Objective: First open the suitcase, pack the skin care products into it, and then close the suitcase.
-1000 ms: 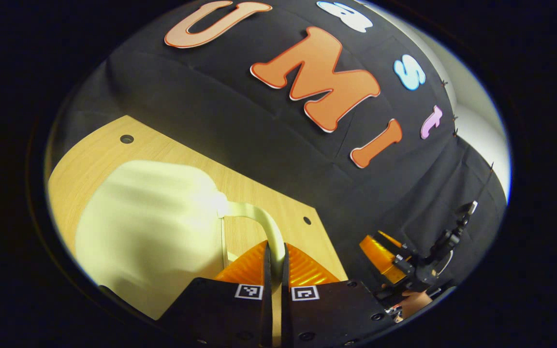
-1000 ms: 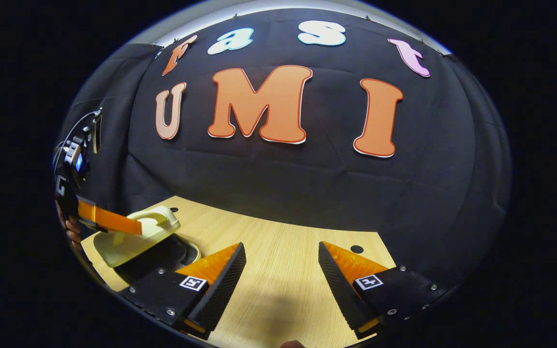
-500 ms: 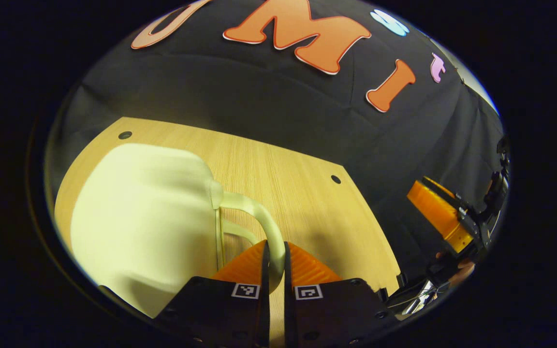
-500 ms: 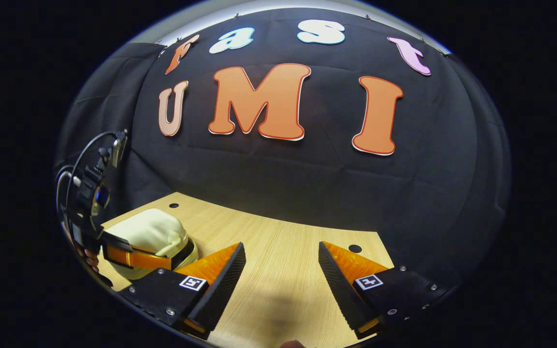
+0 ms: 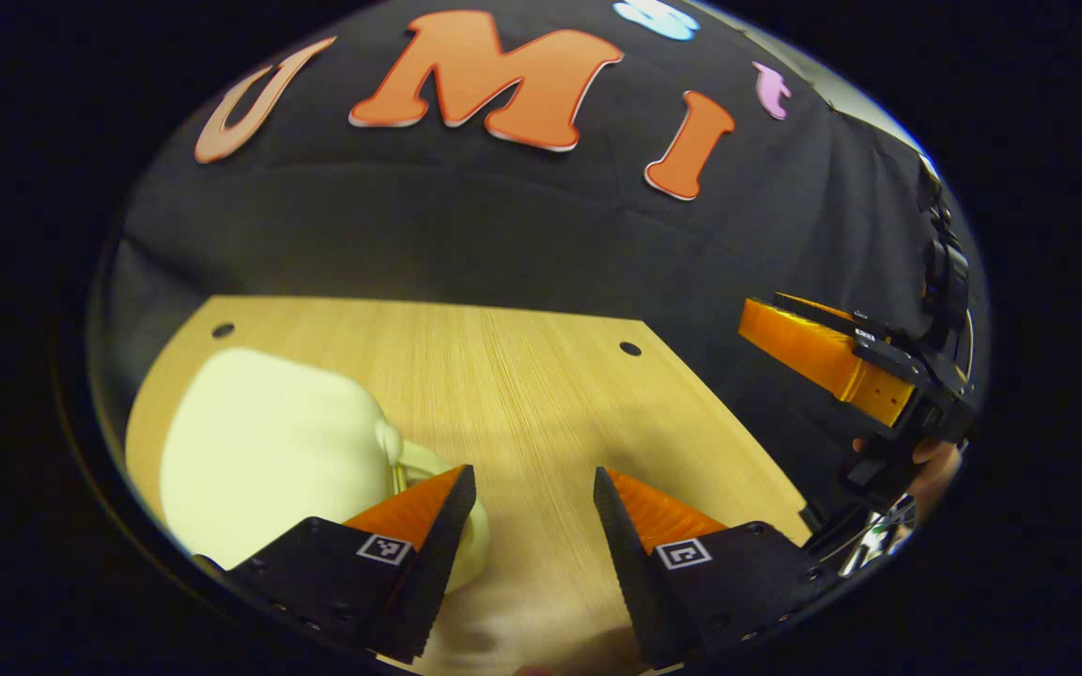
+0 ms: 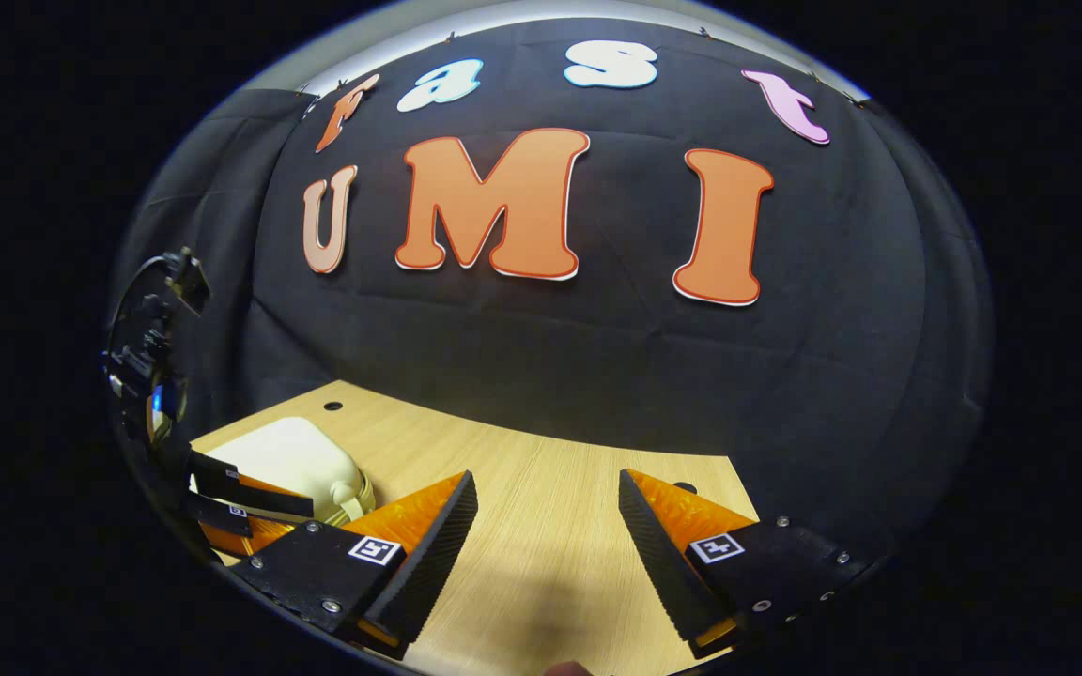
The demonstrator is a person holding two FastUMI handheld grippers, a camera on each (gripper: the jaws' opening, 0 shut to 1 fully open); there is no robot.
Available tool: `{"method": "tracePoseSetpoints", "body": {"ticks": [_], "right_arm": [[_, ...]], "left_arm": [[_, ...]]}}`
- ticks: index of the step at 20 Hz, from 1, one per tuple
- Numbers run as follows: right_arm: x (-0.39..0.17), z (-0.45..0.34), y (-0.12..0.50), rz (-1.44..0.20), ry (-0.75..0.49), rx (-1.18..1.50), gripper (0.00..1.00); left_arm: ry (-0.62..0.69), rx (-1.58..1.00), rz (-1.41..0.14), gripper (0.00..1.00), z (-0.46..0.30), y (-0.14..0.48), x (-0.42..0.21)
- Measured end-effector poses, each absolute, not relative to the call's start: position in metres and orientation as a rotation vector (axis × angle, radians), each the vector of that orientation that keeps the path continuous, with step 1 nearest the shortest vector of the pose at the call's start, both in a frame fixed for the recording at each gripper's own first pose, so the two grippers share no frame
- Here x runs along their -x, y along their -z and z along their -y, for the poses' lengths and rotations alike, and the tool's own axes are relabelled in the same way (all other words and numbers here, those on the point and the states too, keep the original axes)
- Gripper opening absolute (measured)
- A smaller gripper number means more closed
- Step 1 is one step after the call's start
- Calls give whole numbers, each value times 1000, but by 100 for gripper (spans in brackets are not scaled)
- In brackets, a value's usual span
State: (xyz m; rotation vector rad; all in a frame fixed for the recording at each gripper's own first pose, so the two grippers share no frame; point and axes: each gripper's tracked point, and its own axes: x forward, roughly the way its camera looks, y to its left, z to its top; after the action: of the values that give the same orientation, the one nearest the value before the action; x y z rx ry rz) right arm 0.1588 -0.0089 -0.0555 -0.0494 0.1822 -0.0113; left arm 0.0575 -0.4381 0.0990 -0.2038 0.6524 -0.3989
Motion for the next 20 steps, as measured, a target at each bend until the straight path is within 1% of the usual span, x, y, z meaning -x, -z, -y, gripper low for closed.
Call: {"method": "tracePoseSetpoints", "body": {"ticks": [1,3,4,5,7,11,15,18,19,20], "right_arm": [[-160,6,46,-154,12,33,96],[-161,3,36,-117,20,24,96],[-161,1,31,-98,22,21,96],[-160,-2,27,-80,23,18,96],[-157,-14,26,-69,-20,21,95],[-149,-34,14,-43,-49,20,96],[-142,-44,-22,49,-63,18,95],[-139,-55,-34,75,-93,12,96],[-138,-57,-35,81,-99,10,95],[-138,-59,-35,82,-101,13,95]], "left_arm": [[379,145,-572,77,433,-112,-62],[341,93,-482,93,440,-124,-75],[321,84,-457,95,444,-126,-78],[307,85,-429,95,447,-133,-83],[265,79,-382,96,445,-155,-93],[190,66,-229,96,422,-231,-119],[142,137,-120,96,406,-275,-114],[127,155,-75,96,401,-297,-112],[125,153,-74,94,401,-297,-111],[114,148,-77,96,398,-296,-109]]}}
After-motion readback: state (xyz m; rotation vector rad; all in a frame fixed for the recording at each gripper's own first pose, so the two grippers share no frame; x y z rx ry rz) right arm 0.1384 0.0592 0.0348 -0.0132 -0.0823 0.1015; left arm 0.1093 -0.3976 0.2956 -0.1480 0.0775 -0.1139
